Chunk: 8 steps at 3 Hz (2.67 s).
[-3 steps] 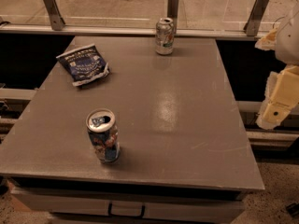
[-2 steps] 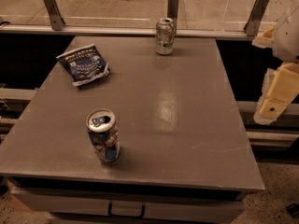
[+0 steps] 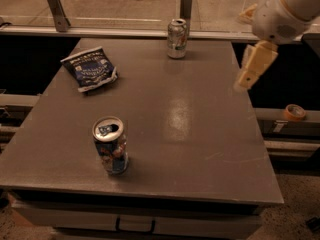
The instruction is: Move 7up can near blue chip bag
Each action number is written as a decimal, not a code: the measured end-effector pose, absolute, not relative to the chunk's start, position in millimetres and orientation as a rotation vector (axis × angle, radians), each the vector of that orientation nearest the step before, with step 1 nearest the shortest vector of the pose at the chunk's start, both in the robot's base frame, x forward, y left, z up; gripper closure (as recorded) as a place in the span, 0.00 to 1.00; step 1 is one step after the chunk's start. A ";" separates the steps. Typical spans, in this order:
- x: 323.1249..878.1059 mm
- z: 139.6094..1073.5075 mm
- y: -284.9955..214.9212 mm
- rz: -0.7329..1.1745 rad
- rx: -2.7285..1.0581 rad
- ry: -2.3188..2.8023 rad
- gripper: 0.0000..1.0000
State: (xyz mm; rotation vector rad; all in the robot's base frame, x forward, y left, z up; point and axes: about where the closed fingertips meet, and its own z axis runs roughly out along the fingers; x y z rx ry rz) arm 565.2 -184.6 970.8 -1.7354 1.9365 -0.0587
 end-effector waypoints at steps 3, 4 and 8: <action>661.8 976.2 -151.5 -0.082 -1.614 1.809 0.00; 715.6 950.8 -137.2 0.004 -1.458 1.827 0.00; 824.8 890.9 -74.9 0.457 -1.017 1.914 0.18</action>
Offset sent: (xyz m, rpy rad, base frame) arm 0.0610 0.0201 0.0135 0.0379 -0.1046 0.0174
